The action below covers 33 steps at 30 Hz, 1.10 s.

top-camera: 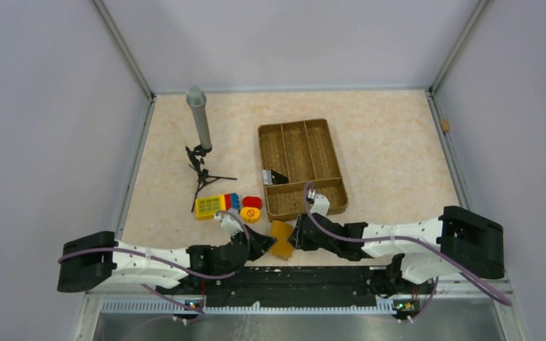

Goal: Put the credit cards into the card holder
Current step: Place the card holder at the corner of the board.

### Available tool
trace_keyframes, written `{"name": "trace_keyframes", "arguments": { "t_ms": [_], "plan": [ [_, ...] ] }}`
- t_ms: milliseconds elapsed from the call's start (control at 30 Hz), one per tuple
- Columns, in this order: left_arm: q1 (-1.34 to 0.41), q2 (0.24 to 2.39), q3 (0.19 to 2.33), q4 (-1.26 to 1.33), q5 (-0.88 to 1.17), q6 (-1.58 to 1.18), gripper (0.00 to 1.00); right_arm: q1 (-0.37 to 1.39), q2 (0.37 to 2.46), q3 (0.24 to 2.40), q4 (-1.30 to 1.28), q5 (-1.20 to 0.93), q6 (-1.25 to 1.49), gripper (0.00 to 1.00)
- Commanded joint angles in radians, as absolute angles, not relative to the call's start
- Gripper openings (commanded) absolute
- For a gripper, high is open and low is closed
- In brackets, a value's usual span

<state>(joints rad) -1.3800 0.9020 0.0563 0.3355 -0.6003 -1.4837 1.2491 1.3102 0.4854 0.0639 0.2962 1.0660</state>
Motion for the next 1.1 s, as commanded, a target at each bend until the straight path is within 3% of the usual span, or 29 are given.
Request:
{"name": "trace_keyframes", "arguments": {
  "t_ms": [0, 133, 200, 333, 400, 467, 767, 1067],
  "plan": [
    [-1.384, 0.894, 0.047, 0.319, -0.628, -1.521, 0.00, 1.264, 1.316, 0.514, 0.044, 0.351, 1.063, 0.28],
    [-1.384, 0.887, 0.047, 0.287, -0.637, -1.547, 0.00, 1.264, 1.328, 0.501, 0.043, 0.367, 1.069, 0.23],
    [-1.384, 0.880, 0.053, 0.252, -0.644, -1.570, 0.19, 1.264, 1.332, 0.507, 0.016, 0.381, 1.071, 0.18],
    [-1.384, 0.825, 0.084, 0.108, -0.667, -1.579, 0.68, 1.265, 1.284, 0.524, -0.053, 0.408, 1.067, 0.00],
    [-1.384, 0.786, 0.117, 0.015, -0.678, -1.573, 0.85, 1.265, 1.243, 0.539, -0.095, 0.427, 1.056, 0.00],
    [-1.384, 0.748, 0.147, -0.095, -0.688, -1.563, 0.96, 1.264, 1.194, 0.556, -0.136, 0.443, 1.041, 0.00],
    [-1.373, 0.726, 0.228, -0.046, -0.625, -1.341, 0.99, 1.265, 1.060, 0.604, -0.152, 0.423, 0.976, 0.00],
    [-1.317, 0.786, 0.172, 0.159, -0.501, -1.325, 0.99, 1.264, 1.055, 0.573, -0.060, 0.354, 0.955, 0.00]
  ]
}}
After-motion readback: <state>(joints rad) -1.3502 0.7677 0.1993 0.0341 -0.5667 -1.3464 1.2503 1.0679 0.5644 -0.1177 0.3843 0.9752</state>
